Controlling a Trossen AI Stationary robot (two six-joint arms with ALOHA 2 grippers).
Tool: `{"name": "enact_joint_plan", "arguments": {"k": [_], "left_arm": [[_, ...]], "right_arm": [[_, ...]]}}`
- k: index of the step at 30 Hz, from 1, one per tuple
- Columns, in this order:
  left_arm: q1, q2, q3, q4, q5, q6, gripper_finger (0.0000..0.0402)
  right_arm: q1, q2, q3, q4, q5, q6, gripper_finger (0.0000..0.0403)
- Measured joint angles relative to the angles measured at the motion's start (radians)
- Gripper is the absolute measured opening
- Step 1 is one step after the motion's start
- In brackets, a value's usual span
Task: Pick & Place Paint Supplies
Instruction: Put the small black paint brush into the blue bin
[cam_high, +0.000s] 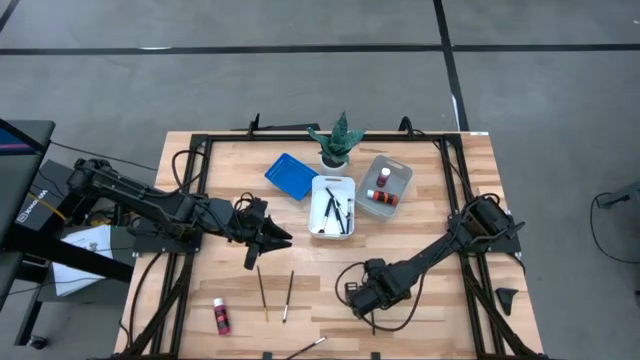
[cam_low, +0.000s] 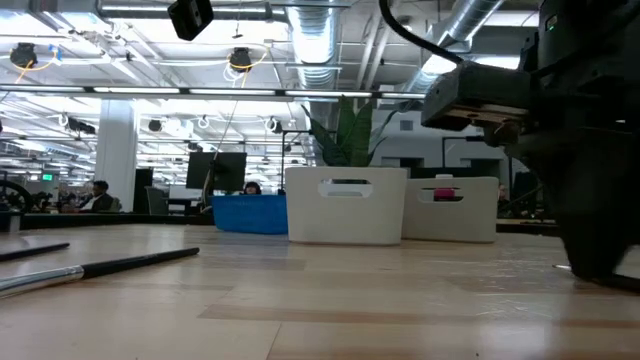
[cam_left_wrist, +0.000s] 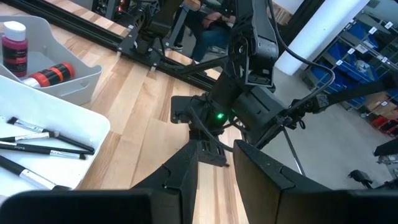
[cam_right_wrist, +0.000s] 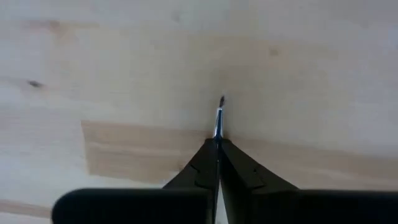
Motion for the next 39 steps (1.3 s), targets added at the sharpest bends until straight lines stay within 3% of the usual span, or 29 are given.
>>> {"name": "enact_joint_plan", "arguments": {"k": [12, 23, 34, 39], "left_arm": [[0.000, 0.000, 0.000, -0.039, 0.021, -0.002, 0.0097], [0.000, 0.000, 0.000, -0.062, 0.021, -0.002, 0.0097], [0.000, 0.000, 0.000, -0.062, 0.024, -0.009, 0.0097], [-0.007, 0.000, 0.000, -0.063, 0.024, -0.009, 0.0097]], "right_arm": [[0.043, -0.076, 0.106, -0.049, 0.285, 0.002, 0.0000], [-0.026, -0.058, 0.113, -0.056, 0.170, -0.105, 0.0004], [-0.127, -0.029, 0.115, -0.012, 0.080, -0.257, 0.0130], [-0.131, 0.011, 0.113, 0.009, 0.037, -0.254, 0.0146]]}}
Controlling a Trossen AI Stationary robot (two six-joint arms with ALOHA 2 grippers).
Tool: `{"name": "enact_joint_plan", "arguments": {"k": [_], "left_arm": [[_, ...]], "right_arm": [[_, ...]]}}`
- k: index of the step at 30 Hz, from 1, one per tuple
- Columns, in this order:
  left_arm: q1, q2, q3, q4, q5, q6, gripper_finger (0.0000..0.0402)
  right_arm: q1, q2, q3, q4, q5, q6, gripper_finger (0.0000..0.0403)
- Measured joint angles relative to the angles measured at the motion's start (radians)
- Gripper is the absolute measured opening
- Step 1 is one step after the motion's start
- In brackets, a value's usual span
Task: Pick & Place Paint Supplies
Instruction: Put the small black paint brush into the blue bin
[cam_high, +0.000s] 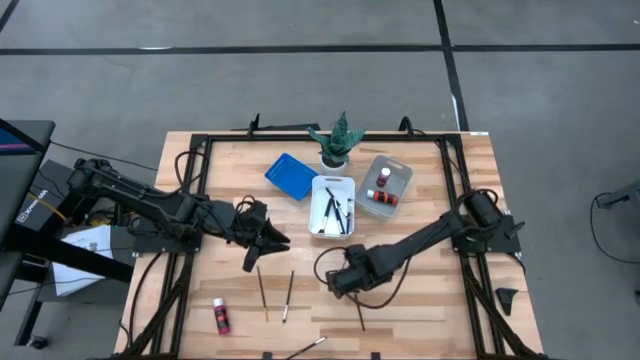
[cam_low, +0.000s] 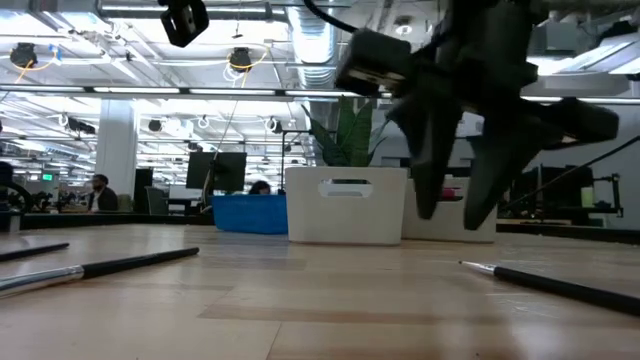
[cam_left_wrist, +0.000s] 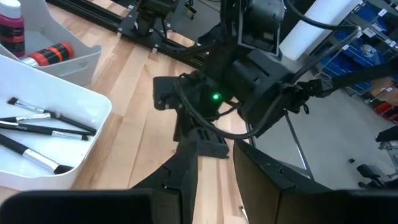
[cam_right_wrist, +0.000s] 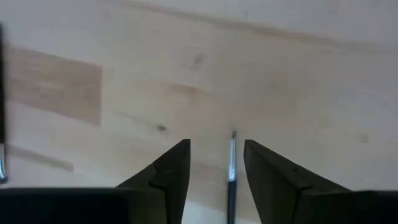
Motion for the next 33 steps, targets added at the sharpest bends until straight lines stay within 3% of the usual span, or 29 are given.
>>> {"name": "enact_joint_plan", "arguments": {"k": [12, 33], "left_arm": [[-0.001, 0.000, 0.000, -0.011, -0.004, 0.000, 0.0097], [0.000, 0.000, 0.000, -0.013, -0.002, -0.015, 0.0097]], "right_arm": [[0.012, 0.036, 0.002, 0.001, -0.010, 0.025, 0.0124], [0.007, 0.045, 0.001, -0.030, 0.001, 0.036, 0.0123]]}}
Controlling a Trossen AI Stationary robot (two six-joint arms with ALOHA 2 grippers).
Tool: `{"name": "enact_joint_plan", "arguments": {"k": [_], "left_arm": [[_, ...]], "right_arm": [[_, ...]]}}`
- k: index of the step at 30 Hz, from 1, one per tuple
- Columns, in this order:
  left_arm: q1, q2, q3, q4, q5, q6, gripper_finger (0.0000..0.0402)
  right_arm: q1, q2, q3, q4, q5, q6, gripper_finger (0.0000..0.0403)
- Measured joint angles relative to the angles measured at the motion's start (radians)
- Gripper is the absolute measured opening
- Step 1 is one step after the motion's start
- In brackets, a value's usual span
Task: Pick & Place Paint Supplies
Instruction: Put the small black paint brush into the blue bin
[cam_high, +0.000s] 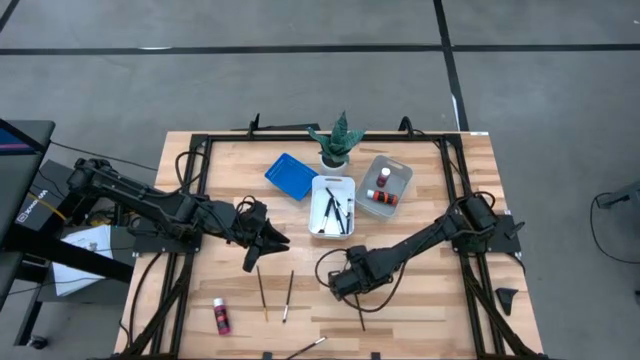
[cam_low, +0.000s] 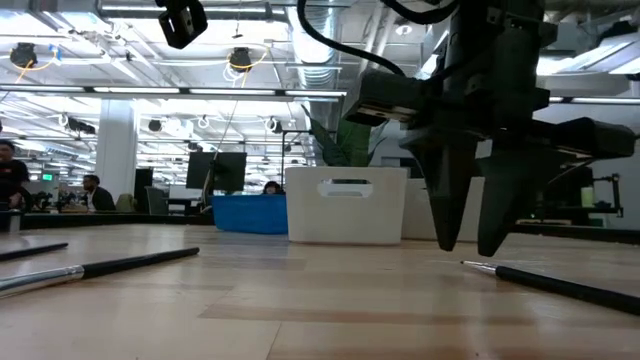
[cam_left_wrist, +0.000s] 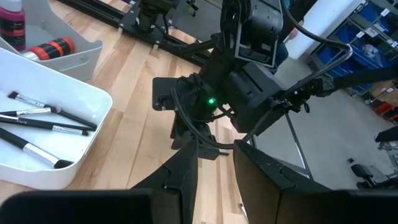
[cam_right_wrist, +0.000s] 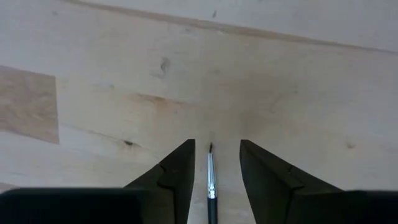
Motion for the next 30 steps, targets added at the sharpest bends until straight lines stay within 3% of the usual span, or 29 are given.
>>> {"name": "enact_joint_plan", "arguments": {"k": [19, 23, 30], "left_arm": [[0.000, 0.000, 0.000, 0.000, 0.003, -0.003, 0.0097], [0.000, 0.000, 0.000, 0.000, 0.007, -0.003, 0.0097], [0.000, 0.000, 0.000, 0.000, 0.014, -0.003, 0.0097]], "right_arm": [[0.018, 0.054, 0.004, 0.034, -0.028, 0.010, 0.0117], [0.029, 0.055, 0.002, 0.029, -0.022, 0.008, 0.0091], [0.030, 0.055, 0.000, 0.021, -0.007, -0.028, 0.0009]]}}
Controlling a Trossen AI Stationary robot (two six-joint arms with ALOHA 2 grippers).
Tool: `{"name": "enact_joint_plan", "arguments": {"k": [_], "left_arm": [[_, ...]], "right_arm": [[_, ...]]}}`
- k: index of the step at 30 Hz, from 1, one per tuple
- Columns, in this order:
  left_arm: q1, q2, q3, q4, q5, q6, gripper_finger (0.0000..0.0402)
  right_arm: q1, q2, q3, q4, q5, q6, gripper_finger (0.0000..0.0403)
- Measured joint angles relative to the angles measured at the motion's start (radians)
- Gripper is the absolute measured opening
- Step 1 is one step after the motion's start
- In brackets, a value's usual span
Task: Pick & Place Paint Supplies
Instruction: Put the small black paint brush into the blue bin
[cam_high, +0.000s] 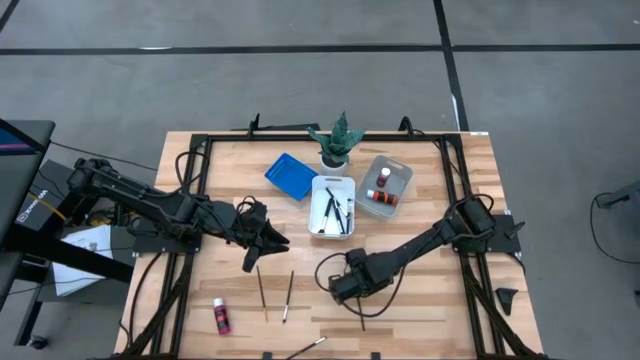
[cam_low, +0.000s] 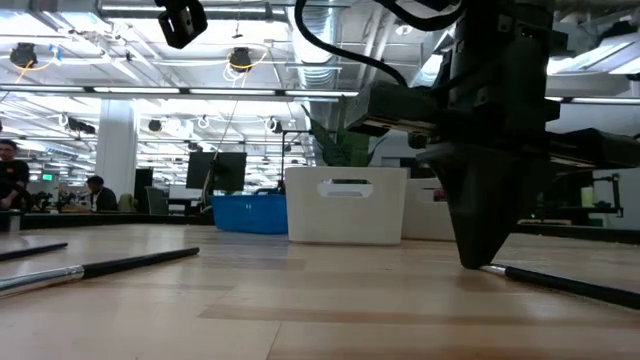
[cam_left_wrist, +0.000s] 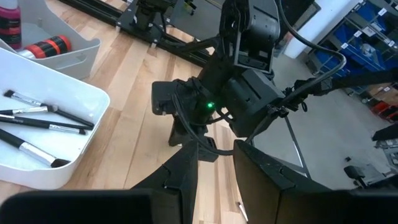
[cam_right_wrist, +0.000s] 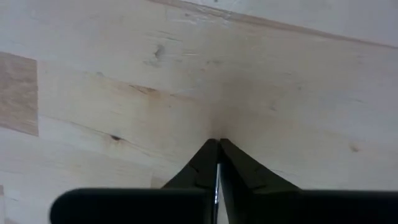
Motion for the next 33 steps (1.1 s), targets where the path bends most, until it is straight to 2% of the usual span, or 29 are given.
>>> {"name": "enact_joint_plan", "arguments": {"k": [7, 19, 25, 29, 33], "left_arm": [[0.000, 0.000, 0.000, 0.000, 0.001, 0.000, 0.0097], [-0.037, 0.000, 0.000, -0.020, 0.000, -0.001, 0.0097], [-0.066, 0.002, 0.001, -0.141, 0.000, -0.054, 0.0097], [-0.087, 0.013, 0.000, -0.219, -0.001, -0.054, 0.0097], [-0.115, 0.054, 0.000, -0.212, -0.002, 0.003, 0.0097]], "right_arm": [[-0.007, -0.012, 0.012, -0.009, 0.015, -0.025, 0.0002], [0.036, -0.050, 0.201, -0.085, 0.286, -0.021, 0.0000], [0.042, -0.050, 0.302, -0.085, 0.415, -0.091, 0.0000], [0.024, -0.050, 0.346, -0.088, 0.455, -0.147, 0.0000], [0.002, -0.051, 0.368, -0.079, 0.473, -0.204, 0.0000]]}}
